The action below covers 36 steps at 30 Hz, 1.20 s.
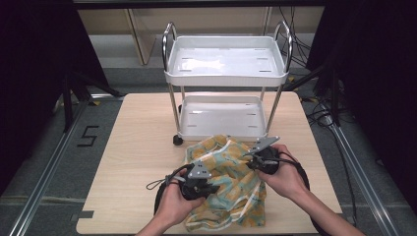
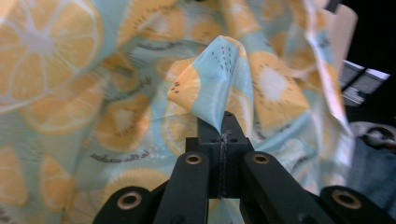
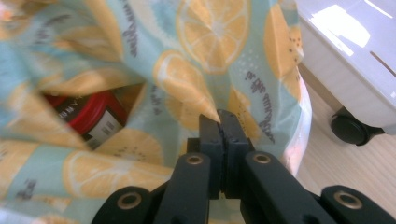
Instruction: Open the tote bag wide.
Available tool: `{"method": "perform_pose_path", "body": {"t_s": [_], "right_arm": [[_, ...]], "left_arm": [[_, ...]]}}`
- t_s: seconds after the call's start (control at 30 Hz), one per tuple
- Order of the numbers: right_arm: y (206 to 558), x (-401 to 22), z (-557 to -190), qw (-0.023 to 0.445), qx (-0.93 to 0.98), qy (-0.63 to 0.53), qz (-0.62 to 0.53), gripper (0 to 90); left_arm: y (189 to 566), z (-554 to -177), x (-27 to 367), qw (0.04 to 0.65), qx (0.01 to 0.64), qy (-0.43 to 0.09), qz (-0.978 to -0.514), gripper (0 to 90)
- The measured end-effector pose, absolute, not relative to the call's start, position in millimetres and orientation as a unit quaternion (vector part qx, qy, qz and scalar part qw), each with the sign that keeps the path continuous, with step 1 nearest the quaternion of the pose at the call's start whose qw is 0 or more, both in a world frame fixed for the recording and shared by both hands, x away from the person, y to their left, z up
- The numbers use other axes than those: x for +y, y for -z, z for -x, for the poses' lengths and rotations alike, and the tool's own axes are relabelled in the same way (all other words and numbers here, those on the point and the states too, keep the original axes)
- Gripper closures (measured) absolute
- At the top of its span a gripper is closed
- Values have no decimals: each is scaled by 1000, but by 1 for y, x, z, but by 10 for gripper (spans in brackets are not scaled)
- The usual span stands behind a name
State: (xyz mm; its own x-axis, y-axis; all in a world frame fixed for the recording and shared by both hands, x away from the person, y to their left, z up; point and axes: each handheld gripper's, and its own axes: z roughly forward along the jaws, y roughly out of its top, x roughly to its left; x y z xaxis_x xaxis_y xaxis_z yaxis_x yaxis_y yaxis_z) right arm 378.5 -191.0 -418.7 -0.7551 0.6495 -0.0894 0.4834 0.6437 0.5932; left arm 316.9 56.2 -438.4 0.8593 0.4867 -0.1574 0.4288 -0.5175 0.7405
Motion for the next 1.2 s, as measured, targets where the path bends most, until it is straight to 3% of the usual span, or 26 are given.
{"method": "perform_pose_path", "body": {"t_s": [0.23, 0.6, 0.77, 0.93, 1.1, 1.2], "right_arm": [[422, -192, -381, 143, 895, -267, -327, 900], [427, -194, -389, 177, 893, -253, -328, 900], [424, -192, -390, 160, 893, -254, -334, 900], [425, -194, -394, 187, 893, -235, -333, 900], [434, -196, -393, 167, 897, -216, -348, 900], [441, -197, -392, 169, 909, -204, -321, 827]], "left_arm": [[449, -302, 51, 404, 243, -21, -882, 896], [460, -294, 49, 378, 221, -5, -899, 897], [466, -291, 51, 363, 224, 6, -905, 897], [467, -292, 58, 348, 232, 9, -908, 897], [469, -294, 64, 342, 238, 6, -909, 896], [469, -295, 64, 348, 237, 6, -907, 896]]}}
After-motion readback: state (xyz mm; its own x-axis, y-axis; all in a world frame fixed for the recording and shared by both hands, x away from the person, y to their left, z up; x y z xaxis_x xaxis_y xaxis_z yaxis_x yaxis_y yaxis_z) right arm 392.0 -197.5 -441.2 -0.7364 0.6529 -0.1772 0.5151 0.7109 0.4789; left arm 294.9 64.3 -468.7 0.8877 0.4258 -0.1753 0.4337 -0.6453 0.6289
